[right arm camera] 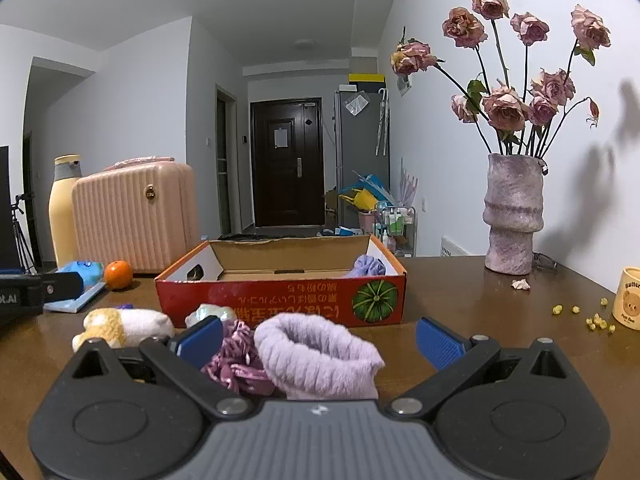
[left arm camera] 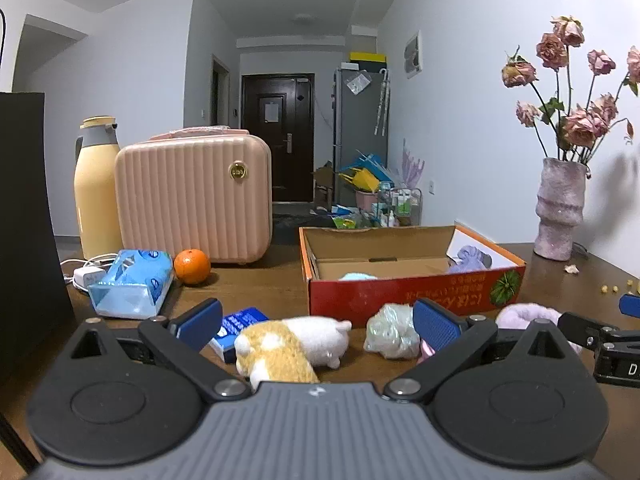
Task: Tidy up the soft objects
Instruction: 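Withdraw both grippers from the box back toward the remaining items, then lower the right gripper onto the lilac fuzzy sock and close it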
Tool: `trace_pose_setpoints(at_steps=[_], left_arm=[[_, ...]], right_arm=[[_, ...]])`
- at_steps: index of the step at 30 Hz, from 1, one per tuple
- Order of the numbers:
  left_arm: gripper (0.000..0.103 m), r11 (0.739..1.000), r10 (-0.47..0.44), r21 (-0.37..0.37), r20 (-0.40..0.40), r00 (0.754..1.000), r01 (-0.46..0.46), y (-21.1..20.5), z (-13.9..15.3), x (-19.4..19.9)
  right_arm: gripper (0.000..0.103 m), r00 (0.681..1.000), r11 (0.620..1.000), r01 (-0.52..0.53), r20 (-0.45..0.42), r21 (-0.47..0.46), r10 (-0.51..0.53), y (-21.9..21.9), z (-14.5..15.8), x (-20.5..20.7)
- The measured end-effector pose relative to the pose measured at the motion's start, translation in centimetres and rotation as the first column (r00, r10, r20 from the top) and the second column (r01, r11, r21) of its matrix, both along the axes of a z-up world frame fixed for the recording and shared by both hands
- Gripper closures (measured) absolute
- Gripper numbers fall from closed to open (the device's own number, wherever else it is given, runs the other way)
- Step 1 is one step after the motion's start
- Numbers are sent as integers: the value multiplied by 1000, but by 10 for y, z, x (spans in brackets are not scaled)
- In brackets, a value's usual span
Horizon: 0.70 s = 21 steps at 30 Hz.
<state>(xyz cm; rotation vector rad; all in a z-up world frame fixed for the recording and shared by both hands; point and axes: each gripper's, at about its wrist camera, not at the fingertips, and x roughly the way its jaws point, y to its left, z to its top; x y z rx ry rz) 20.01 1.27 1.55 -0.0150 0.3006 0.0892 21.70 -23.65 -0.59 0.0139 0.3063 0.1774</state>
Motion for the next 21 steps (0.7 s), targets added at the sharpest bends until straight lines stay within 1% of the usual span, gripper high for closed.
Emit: trace_pose_setpoints(at_steps=[5,9,14,18,21], left_arm=[[0,1000,-22,-10,-19,1000,22,6,-5,-9],[0,999,-42,-2,-38,998,42,8,-12,-15],[0,998,-55,-4,-57,997,55,9,-15,-13],[0,998,-59,-17,-66,996,58,11,-16,-12],[0,998,-57,-20,-71,996,55,13,-17,-11]], right_arm=[[0,1000,1000,-6,-23,-12,5,2,-6,-7],[0,999,1000,-3,-44,-29,2,4,-10,-5],[0,996,998,0,-89,-59,-5,6,-16,8],[0,992,995,-8,-128,-98,-4,9,-24,26],[0,988,994,-23,-157,-107,6,9,-29,41]])
